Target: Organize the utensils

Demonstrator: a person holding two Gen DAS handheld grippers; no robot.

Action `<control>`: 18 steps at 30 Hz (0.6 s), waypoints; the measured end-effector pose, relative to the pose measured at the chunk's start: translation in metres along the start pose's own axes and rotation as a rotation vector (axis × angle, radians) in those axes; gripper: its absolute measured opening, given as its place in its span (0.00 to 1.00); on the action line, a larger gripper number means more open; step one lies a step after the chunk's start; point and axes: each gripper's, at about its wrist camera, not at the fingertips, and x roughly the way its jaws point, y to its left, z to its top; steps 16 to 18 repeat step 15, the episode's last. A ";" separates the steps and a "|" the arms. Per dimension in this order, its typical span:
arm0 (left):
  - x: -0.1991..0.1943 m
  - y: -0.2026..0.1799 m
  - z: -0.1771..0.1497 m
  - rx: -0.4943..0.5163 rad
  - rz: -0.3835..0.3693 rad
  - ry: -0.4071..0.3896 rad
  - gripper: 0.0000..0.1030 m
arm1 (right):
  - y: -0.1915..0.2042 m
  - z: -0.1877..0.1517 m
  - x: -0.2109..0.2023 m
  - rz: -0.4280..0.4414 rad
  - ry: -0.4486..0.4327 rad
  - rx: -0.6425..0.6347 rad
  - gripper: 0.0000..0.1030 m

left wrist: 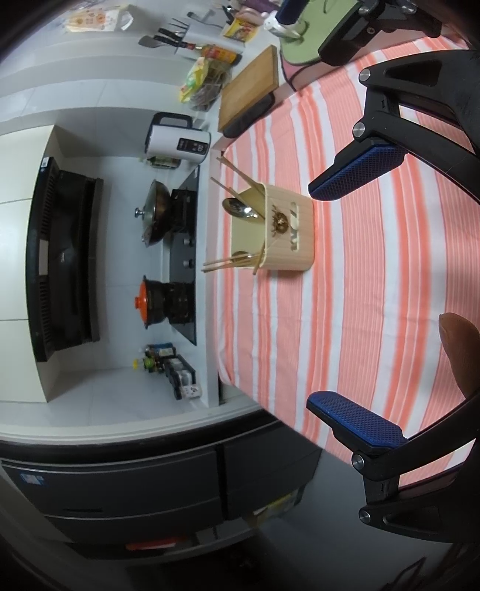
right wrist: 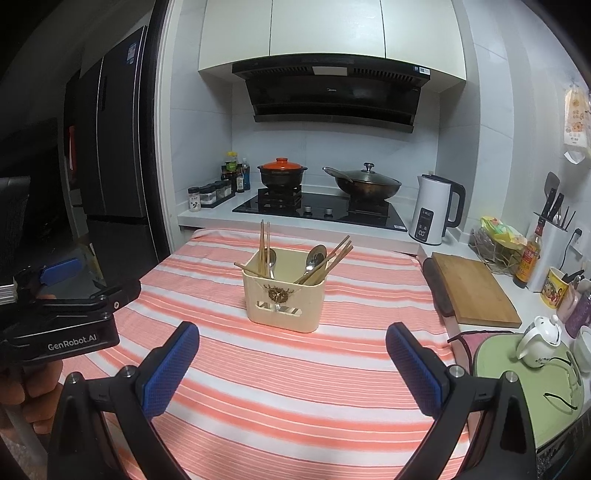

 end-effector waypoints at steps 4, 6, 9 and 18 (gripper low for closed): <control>0.000 -0.001 0.000 0.002 0.001 -0.003 1.00 | 0.000 0.000 -0.001 0.001 0.000 -0.002 1.00; 0.000 -0.002 0.000 0.004 0.000 -0.003 1.00 | 0.000 0.000 -0.001 0.000 0.000 -0.002 1.00; 0.001 -0.001 -0.001 -0.002 -0.024 0.000 1.00 | 0.000 -0.001 0.000 -0.005 0.000 -0.002 1.00; -0.003 -0.001 -0.005 0.004 -0.019 -0.039 1.00 | -0.004 -0.002 -0.001 -0.005 0.003 0.002 1.00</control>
